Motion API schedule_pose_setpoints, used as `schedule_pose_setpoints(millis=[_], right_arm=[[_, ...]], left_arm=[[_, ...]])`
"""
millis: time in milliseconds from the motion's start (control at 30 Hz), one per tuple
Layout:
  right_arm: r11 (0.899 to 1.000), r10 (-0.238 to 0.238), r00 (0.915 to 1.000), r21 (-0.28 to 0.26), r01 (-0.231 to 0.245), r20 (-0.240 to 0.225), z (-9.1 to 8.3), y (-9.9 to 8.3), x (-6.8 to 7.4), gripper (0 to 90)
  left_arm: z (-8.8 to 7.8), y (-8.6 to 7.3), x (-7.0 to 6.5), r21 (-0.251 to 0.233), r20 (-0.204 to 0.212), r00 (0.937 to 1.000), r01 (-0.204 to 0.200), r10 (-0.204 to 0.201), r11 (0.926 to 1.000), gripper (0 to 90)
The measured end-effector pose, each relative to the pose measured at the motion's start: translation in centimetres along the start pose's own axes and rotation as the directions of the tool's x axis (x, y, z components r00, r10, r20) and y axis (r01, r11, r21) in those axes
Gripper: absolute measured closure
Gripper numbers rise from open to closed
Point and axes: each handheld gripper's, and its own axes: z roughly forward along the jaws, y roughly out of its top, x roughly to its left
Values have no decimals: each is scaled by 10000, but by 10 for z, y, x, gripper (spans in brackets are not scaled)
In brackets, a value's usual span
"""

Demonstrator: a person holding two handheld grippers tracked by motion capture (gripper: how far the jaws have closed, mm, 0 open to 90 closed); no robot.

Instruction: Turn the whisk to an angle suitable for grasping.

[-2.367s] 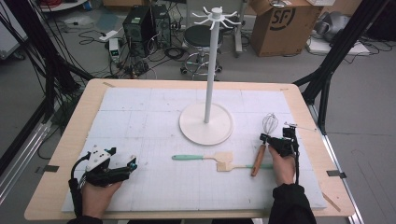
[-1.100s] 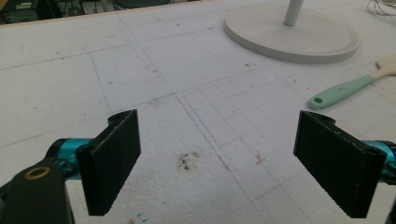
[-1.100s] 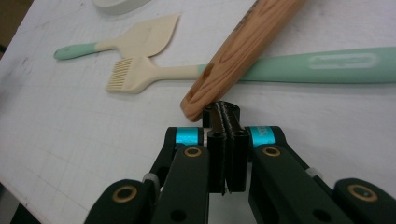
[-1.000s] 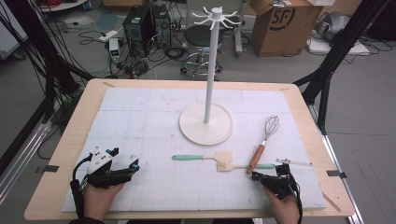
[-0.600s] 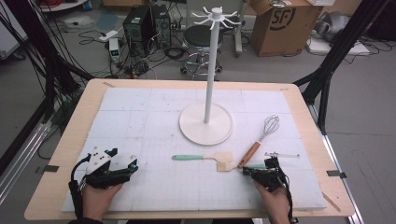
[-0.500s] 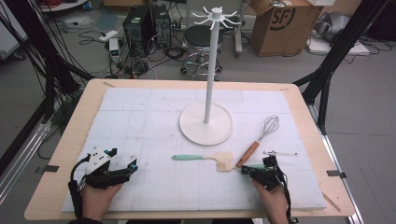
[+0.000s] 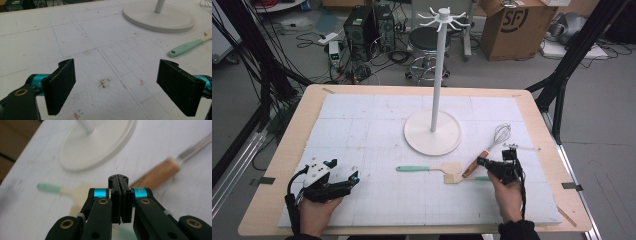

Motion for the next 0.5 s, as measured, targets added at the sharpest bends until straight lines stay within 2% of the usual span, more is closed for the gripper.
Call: schedule_pose_setpoints(millis=[67, 167, 200, 233, 267, 300, 433, 500], right_arm=[[9998, -121, 9972, -161, 134, 739, 12, 24, -9, 896], [9993, 358, 9936, -180, -341, 1073, 24, 40, -24, 896], [9993, 358, 9936, -180, -341, 1073, 24, 40, -24, 896], [9997, 230, 9898, -44, -226, 1409, 29, 46, -29, 896], [9998, 156, 9871, 65, -169, 1592, 32, 46, -31, 896], [9995, 217, 9865, 211, -255, 1625, 35, 46, -32, 896], [9978, -83, 9813, 668, -47, 1924, 41, 41, -38, 896], [9985, -163, 9805, 553, 55, 1958, 41, 39, -37, 896]], left_arm=[[1, 0, 0, 53, 22, 10000, -14, 14, 10000, 162], [0, 0, 2, 64, 17, 10000, -30, 30, 10000, 162], [0, -1, 2, 55, -28, 10000, -12, 12, 10000, 162], [-1, -1, 2, 84, -37, 10000, -18, 18, 10000, 162], [-1, -1, 3, 67, -61, 10000, -4, 5, 10000, 162], [-2, -2, 3, 70, -77, 10000, 1, 0, 10000, 163], [-4, -3, 6, 53, -155, 9998, 111, -110, 9999, 163], [-5, -3, 6, 64, -138, 9999, 69, -68, 10000, 163]])
